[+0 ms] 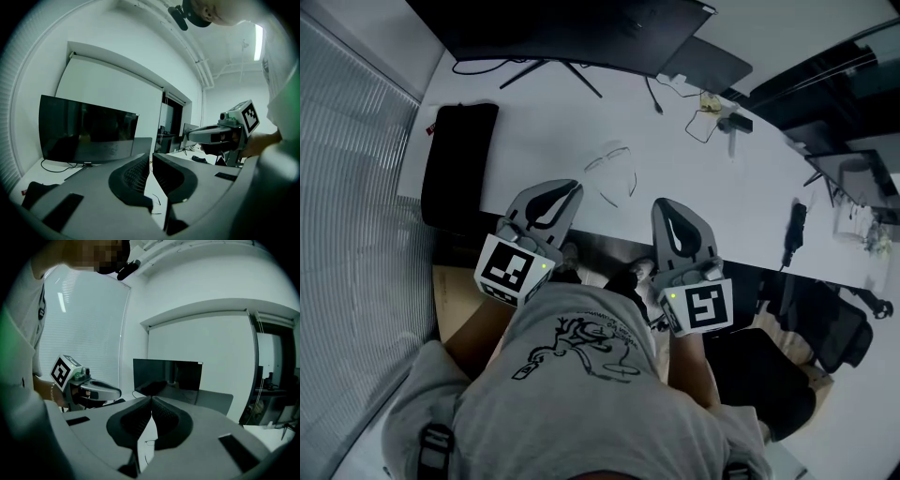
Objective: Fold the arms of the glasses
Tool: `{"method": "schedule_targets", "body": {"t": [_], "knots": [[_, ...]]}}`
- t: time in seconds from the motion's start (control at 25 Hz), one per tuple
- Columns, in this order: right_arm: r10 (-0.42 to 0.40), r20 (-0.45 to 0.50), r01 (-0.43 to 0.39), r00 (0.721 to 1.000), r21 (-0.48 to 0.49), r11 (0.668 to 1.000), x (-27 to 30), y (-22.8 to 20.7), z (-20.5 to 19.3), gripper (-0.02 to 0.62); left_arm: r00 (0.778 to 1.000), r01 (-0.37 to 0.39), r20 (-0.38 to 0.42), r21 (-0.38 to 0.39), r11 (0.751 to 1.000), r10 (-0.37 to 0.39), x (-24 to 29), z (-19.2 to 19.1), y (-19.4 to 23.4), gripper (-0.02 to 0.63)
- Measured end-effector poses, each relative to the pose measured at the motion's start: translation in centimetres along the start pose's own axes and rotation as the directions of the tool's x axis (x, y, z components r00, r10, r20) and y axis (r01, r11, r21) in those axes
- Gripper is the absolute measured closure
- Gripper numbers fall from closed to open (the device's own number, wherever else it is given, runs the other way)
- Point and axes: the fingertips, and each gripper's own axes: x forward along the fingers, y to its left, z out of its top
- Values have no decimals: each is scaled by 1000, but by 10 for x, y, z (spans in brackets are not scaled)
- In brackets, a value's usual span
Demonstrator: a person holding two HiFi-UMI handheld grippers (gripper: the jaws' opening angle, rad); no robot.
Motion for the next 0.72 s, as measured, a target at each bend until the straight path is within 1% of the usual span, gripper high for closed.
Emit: {"method": "schedule_targets", "body": {"t": [0.12, 0.24, 0.36, 0.48, 0.56, 0.72], "knots": [[-1, -38, 2, 999, 11, 1000, 4, -9, -25, 586, 999, 15, -34, -7, 1000, -15, 11, -15, 0, 569], [6, -39, -4, 999, 36, 999, 10, -15, -48, 586, 997, 30, -66, -19, 999, -31, 22, -35, 3, 554], [-18, -72, 22, 997, 57, 998, 15, -27, -76, 584, 994, 31, -101, -27, 999, -33, 33, -57, 7, 550], [-30, -93, 37, 995, 75, 997, 20, -35, -100, 579, 989, 23, -146, -18, 1000, -25, 43, -79, 14, 539], [-30, -97, 37, 995, 69, 997, 25, -38, -114, 569, 984, 19, -176, -7, 1000, -20, 50, -95, 19, 535], [-49, -147, 58, 988, 57, 997, 36, -48, -146, 566, 968, 24, -252, 29, 999, -16, 66, -129, 28, 516]]}}
